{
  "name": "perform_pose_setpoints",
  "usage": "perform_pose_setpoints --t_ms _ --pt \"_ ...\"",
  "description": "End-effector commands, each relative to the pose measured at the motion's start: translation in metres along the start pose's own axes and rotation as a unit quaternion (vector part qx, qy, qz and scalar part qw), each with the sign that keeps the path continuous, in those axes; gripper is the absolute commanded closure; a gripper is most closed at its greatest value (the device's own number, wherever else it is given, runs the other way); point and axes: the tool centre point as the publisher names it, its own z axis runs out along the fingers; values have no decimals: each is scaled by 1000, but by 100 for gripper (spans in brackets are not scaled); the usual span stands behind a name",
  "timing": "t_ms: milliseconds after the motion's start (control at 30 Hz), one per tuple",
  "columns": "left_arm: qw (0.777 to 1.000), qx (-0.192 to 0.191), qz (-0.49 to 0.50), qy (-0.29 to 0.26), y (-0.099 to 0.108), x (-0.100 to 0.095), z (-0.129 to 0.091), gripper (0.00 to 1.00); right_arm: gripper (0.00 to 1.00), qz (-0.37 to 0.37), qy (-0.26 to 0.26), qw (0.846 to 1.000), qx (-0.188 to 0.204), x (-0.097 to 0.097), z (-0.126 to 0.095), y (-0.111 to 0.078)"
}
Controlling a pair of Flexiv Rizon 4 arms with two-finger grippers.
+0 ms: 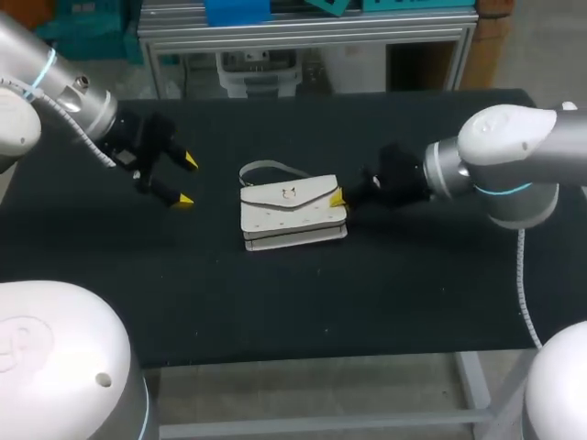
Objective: Pick up the bag, open it, inspect its contents, close it, and place it on the opposite side
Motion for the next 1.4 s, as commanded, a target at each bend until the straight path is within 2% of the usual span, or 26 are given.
perform_pose_setpoints --t_ms 33,300,633,667,700,833,967,1133,1400 --pt "1000 1 0 0 0 0 0 0 100 9 -5 1000 -16 -2 13 -9" --pt "1000 1 0 0 0 0 0 0 100 14 5 1000 -7 -1 26 -15" --pt "1000 1 0 0 0 0 0 0 99 7 8 1000 6 1 27 -13" --pt "1000 1 0 0 0 0 0 0 54 7 8 1000 5 1 27 -13" --pt "1000 1 0 0 0 0 0 0 0 7 8 1000 5 2 26 -13" --pt "1000 1 0 0 0 0 0 0 0 4 5 1000 -1 4 17 -14" --pt "1000 1 0 0 0 0 0 0 0 -3 -19 1000 -10 8 0 -16" --pt "1000 1 0 0 0 0 0 0 0 -24 -34 999 6 13 -16 -17" --pt "1000 1 0 0 0 0 0 0 0 -107 -129 985 41 23 -31 -15"
